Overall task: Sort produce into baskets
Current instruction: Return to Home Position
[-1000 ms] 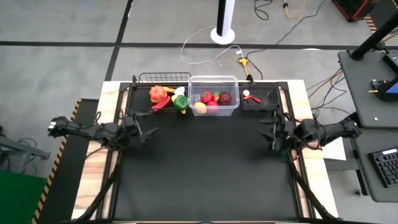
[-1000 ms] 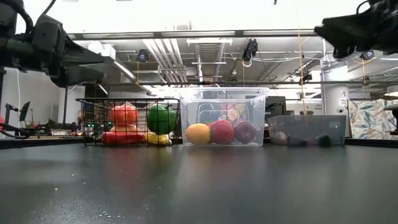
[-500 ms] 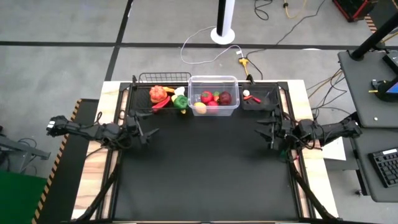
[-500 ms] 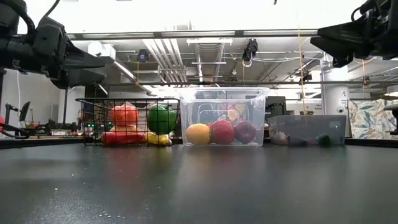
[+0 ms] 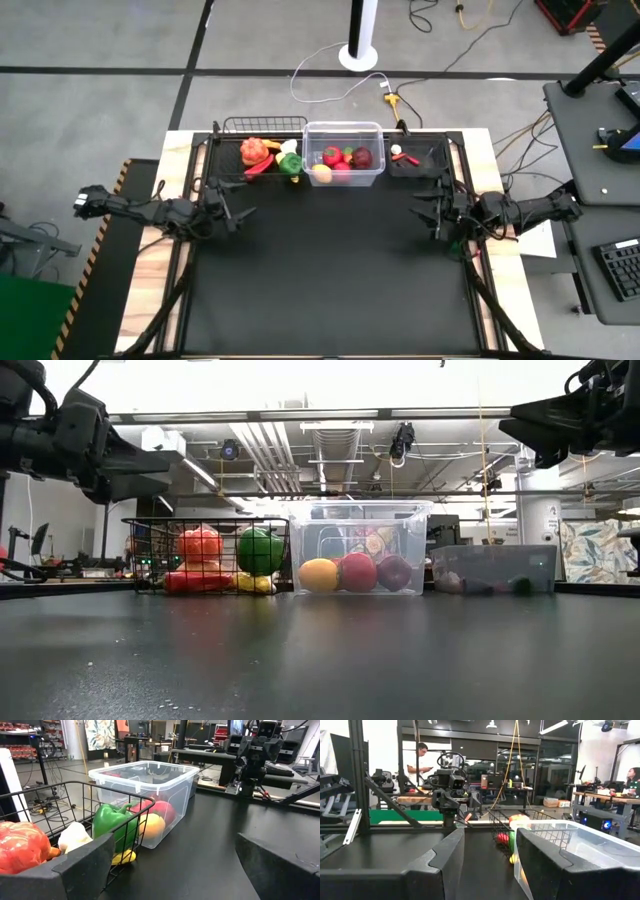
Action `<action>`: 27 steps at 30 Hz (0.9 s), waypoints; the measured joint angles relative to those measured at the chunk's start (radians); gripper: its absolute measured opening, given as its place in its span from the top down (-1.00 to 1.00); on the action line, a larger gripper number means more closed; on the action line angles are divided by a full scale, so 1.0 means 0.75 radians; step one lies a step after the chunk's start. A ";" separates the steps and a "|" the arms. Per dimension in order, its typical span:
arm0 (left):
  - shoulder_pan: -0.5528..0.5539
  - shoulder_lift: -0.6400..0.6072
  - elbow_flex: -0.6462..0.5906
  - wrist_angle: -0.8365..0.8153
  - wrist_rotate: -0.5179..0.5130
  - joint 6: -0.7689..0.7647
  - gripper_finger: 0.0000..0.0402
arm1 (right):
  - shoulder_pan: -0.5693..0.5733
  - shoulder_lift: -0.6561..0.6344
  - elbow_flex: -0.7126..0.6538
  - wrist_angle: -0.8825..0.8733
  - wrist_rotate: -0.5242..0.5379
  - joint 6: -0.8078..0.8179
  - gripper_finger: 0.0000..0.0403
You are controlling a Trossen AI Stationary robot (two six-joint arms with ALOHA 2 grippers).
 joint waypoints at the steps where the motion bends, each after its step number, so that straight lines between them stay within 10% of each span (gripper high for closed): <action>1: 0.000 0.002 0.000 0.000 0.000 0.000 -0.96 | 0.000 0.000 0.000 0.000 0.000 0.000 0.14; 27: 0.000 0.013 -0.001 0.001 0.000 0.000 -0.96 | 0.000 0.000 -0.001 0.000 0.000 0.000 0.14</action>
